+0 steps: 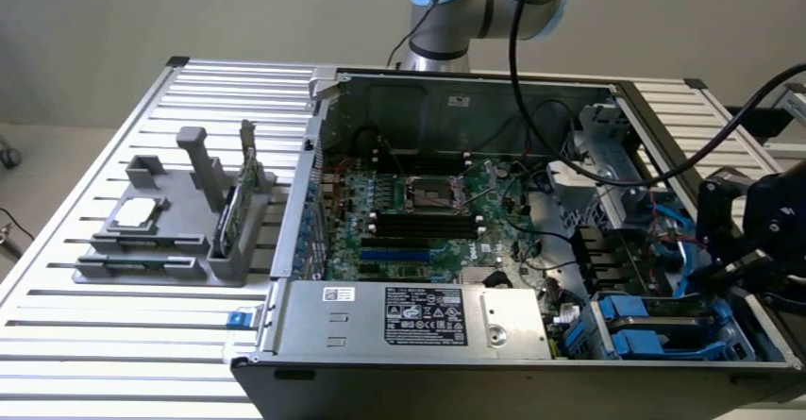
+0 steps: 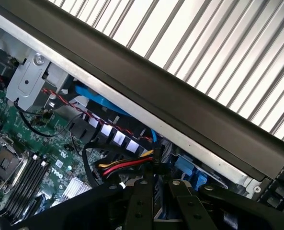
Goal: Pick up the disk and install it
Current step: 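Insert the first disk wire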
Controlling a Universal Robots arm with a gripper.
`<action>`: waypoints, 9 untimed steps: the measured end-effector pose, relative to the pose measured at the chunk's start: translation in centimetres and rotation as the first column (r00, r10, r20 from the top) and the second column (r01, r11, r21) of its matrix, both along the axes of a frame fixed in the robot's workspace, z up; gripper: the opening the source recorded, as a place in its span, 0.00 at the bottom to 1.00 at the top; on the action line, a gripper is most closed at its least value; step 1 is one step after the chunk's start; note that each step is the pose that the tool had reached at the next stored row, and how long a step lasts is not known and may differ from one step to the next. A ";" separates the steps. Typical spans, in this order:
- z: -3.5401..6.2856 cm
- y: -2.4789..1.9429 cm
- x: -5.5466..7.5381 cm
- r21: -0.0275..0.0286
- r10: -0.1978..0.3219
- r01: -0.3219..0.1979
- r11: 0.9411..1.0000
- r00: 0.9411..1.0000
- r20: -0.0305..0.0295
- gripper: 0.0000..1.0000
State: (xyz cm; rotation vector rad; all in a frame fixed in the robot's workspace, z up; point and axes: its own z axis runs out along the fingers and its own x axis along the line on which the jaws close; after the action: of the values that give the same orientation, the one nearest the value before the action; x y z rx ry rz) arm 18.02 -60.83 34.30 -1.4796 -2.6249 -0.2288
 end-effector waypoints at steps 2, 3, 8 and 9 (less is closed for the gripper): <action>0.03 0.01 -0.1 0.002 -0.004 0.004 1.000 1.000 -0.008 0.17; 0.04 0.00 -0.1 0.003 -0.007 0.007 1.000 1.000 -0.012 0.17; 0.03 0.00 -0.1 0.003 -0.042 0.042 0.999 0.998 -0.039 0.17; 0.03 0.00 -0.1 0.003 -0.050 0.051 0.999 0.998 -0.044 0.17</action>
State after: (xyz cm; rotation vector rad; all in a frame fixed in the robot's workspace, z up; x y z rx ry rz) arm 17.91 -60.83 34.33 -1.5331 -2.5534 -0.2041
